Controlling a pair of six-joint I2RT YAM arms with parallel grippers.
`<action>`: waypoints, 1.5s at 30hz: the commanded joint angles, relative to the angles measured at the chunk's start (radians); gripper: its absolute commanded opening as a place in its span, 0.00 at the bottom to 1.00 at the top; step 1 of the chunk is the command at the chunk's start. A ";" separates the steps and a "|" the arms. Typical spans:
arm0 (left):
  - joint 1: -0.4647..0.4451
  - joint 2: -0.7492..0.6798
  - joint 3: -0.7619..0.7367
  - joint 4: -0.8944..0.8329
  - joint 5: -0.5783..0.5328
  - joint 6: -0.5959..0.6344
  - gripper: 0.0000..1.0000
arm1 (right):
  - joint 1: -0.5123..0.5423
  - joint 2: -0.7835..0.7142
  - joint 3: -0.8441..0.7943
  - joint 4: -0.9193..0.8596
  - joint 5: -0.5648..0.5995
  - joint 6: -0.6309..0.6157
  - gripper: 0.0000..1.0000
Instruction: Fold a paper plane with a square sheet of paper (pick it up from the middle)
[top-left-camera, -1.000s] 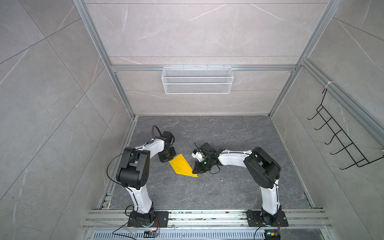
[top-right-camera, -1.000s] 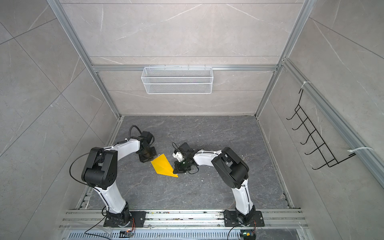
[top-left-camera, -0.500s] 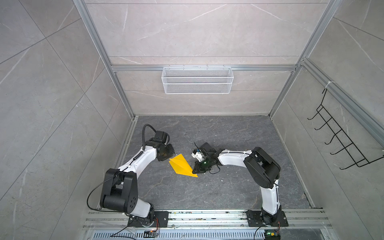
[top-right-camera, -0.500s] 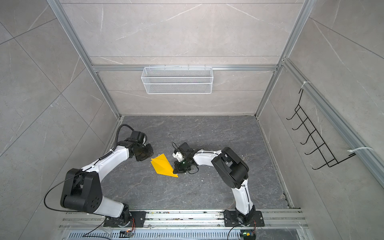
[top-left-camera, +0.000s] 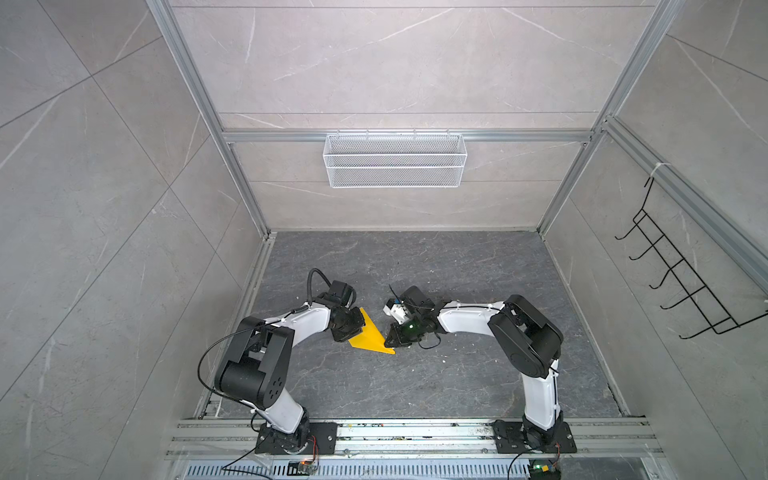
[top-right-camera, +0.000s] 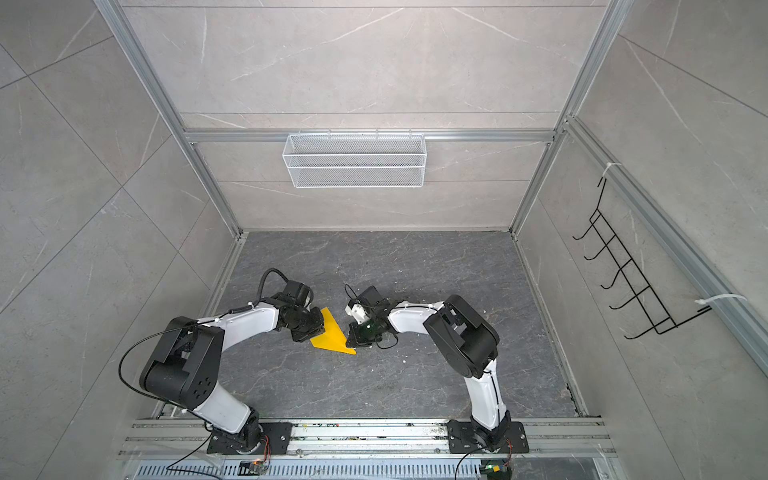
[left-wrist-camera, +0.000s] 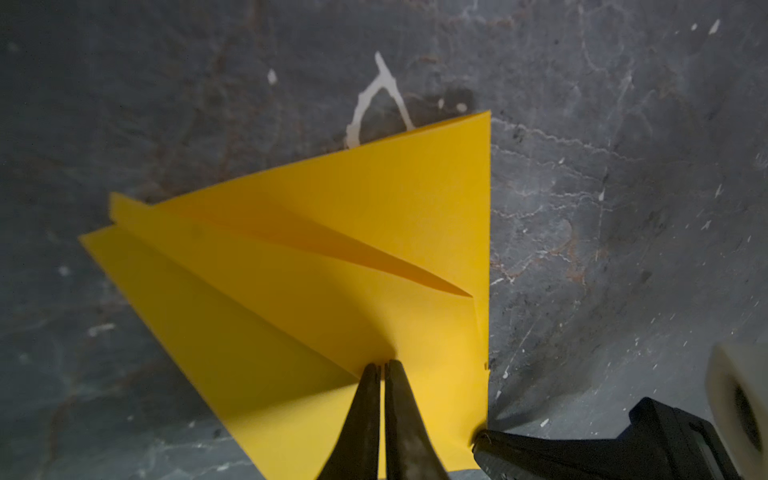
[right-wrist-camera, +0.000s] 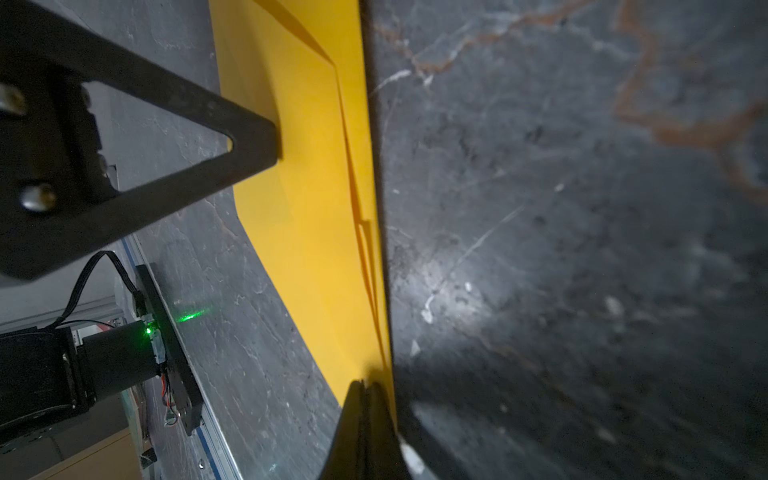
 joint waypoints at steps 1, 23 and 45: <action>0.000 0.011 -0.003 0.039 -0.021 -0.027 0.11 | 0.007 0.008 -0.026 0.009 0.057 0.010 0.05; -0.003 0.069 0.014 -0.064 -0.073 -0.039 0.07 | 0.048 0.136 0.268 -0.068 0.013 0.111 0.02; -0.005 0.087 0.025 -0.104 -0.112 -0.038 0.07 | 0.028 0.120 0.121 -0.050 0.052 0.151 0.01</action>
